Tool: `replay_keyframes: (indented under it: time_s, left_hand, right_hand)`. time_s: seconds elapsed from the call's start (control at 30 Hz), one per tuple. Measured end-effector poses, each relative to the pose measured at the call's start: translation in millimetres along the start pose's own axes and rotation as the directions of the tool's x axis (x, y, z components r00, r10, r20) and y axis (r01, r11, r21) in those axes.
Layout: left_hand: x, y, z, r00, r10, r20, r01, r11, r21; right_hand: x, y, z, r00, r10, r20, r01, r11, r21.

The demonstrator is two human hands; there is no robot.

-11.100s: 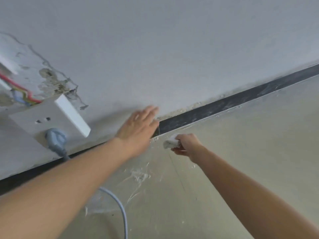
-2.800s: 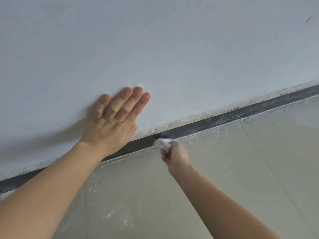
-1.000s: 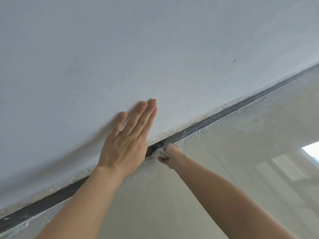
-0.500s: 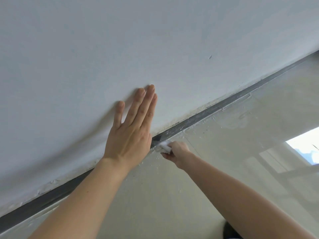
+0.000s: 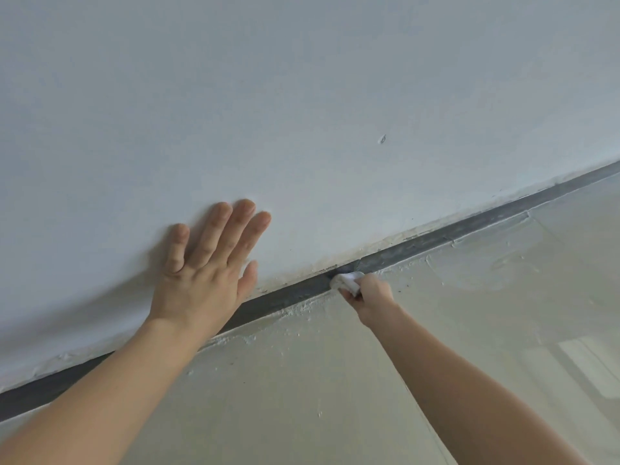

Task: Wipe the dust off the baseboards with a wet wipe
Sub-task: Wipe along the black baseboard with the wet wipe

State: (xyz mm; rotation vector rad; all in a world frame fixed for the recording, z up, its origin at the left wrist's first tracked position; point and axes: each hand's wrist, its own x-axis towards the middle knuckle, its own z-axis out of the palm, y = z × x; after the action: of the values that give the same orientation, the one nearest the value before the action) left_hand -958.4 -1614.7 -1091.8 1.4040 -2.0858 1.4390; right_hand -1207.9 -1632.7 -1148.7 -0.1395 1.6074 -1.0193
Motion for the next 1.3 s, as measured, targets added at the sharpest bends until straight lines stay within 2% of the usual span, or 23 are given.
replay_keyframes:
  time_s: [0.07, 0.13, 0.23, 0.33, 0.4, 0.43, 0.57, 0.67, 0.73, 0.83, 0.9, 1.0, 1.17, 1.23, 1.3]
  left_hand:
    - [2.3, 2.9, 1.9, 1.0, -0.013, -0.001, 0.013, 0.999, 0.05]
    - [4.3, 4.9, 3.0, 1.0, -0.024, 0.004, 0.024, 0.996, 0.082]
    - [3.8, 6.3, 2.7, 0.999, -0.029, 0.025, 0.027, 0.996, 0.089]
    - [2.6, 8.2, 0.0, 0.998, -0.038, 0.057, 0.033, 0.997, 0.075]
    - [2.6, 8.8, -1.5, 0.997, -0.032, 0.067, 0.028, 0.998, 0.064]
    - [1.0, 7.0, -1.8, 0.997, -0.033, 0.073, 0.029, 0.998, 0.06]
    - [0.7, 6.8, -3.2, 0.997, -0.028, 0.076, 0.027, 0.999, 0.017]
    - [2.1, 7.0, -1.3, 0.996, -0.035, 0.077, 0.034, 0.999, 0.019]
    - [3.5, 9.5, -0.7, 0.995, -0.041, 0.085, 0.04, 0.999, 0.009]
    - [4.4, 13.1, 0.3, 0.994, -0.063, 0.09, 0.064, 0.998, -0.01]
    - [4.2, 14.7, 1.0, 0.994, -0.071, 0.088, 0.073, 0.997, -0.016]
    - [5.9, 14.3, -2.0, 0.992, -0.069, 0.104, 0.072, 0.997, -0.024]
    - [7.8, 14.8, -15.2, 0.98, -0.062, 0.189, 0.075, 0.995, -0.058]
    - [7.3, 13.5, -19.3, 0.976, -0.061, 0.209, 0.076, 0.995, -0.067]
    - [7.0, 10.9, -22.2, 0.974, -0.05, 0.22, 0.065, 0.996, -0.062]
  right_hand:
    - [0.3, -7.6, -11.5, 0.999, -0.03, -0.041, 0.026, 0.996, -0.089]
    - [-2.3, -2.9, -13.4, 0.999, 0.021, -0.028, -0.021, 0.999, -0.033]
    - [-15.1, 30.2, 0.5, 0.98, 0.169, 0.103, -0.161, 0.984, -0.081]
    - [-40.1, 57.3, 27.7, 0.894, 0.312, 0.322, -0.273, 0.949, -0.161]
    - [-48.1, 55.7, 41.8, 0.833, 0.297, 0.466, -0.274, 0.954, -0.119]
    - [-47.0, 51.7, 48.0, 0.829, 0.271, 0.489, -0.267, 0.96, -0.079]
    - [-26.7, 26.8, 42.8, 0.89, 0.288, 0.355, -0.334, 0.94, 0.074]
    - [-15.3, 4.5, 19.9, 0.933, 0.231, 0.276, -0.282, 0.946, 0.162]
    - [-8.2, -11.4, 0.1, 0.953, 0.163, 0.255, -0.238, 0.924, 0.3]
    - [1.3, -23.8, -27.0, 0.989, 0.077, 0.13, -0.128, 0.883, 0.451]
    - [-3.3, -20.9, -35.2, 0.991, 0.079, 0.107, -0.114, 0.921, 0.373]
    - [-18.1, 7.5, -14.9, 0.971, 0.116, 0.208, -0.15, 0.976, 0.155]
    - [-41.9, 84.6, 40.7, 0.846, 0.395, 0.358, -0.367, 0.919, -0.145]
    - [-54.1, 98.3, 58.7, 0.812, 0.43, 0.395, -0.405, 0.902, -0.151]
    - [-62.3, 92.5, 70.5, 0.807, 0.392, 0.442, -0.411, 0.91, -0.057]
